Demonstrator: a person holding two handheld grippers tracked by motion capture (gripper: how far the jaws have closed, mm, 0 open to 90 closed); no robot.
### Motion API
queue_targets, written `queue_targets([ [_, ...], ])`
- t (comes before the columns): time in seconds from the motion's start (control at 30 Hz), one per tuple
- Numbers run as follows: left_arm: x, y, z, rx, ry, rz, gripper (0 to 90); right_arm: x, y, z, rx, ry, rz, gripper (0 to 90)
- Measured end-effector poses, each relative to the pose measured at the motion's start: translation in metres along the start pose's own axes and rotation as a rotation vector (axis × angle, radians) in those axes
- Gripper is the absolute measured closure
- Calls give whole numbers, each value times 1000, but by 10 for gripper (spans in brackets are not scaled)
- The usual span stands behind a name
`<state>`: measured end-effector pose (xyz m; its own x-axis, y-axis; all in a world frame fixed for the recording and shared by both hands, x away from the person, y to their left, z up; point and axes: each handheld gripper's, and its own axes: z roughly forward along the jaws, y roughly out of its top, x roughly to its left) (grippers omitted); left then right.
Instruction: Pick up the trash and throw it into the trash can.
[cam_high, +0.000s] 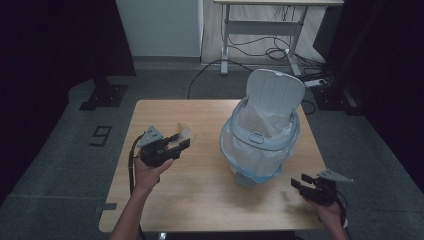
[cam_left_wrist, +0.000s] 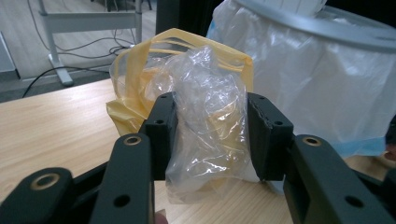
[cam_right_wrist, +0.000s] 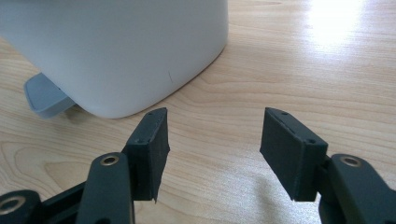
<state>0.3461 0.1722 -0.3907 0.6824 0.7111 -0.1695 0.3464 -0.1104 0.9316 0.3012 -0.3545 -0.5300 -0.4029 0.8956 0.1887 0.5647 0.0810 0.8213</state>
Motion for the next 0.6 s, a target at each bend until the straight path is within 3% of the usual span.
queue_targets([
  [0.6, -16, 19, 3, -34, -57, 7, 573, -1, -1, 1, 13, 0, 1, 411],
])
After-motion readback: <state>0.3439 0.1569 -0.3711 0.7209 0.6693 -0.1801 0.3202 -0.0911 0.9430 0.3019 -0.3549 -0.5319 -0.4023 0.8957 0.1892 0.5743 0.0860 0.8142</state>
